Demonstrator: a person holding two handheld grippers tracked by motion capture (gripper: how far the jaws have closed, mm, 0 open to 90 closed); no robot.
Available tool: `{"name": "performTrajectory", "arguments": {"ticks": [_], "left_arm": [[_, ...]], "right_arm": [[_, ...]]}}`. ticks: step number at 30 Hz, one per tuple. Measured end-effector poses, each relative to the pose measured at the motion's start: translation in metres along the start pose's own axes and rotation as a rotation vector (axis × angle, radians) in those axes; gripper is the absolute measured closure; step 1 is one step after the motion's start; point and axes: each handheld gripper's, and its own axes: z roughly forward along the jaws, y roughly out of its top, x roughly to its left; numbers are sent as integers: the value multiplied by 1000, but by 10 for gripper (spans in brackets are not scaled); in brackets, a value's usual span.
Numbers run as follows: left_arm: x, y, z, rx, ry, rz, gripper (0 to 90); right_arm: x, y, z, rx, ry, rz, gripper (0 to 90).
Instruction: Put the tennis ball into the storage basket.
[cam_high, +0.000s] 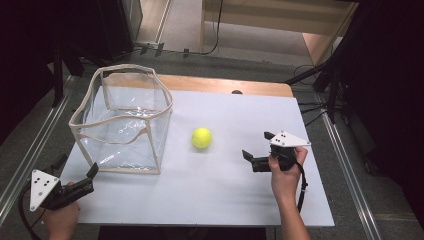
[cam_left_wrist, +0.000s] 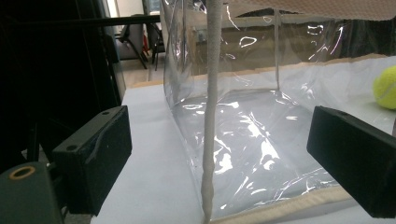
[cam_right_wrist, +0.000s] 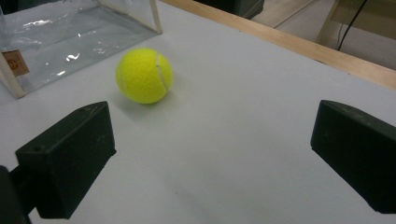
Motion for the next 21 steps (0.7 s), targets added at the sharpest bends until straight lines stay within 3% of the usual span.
{"name": "performTrajectory", "arguments": {"ticks": [21], "left_arm": [[0, 0, 0, 0, -1, 0, 69]], "right_arm": [[10, 29, 35, 60, 74, -51, 0]]}}
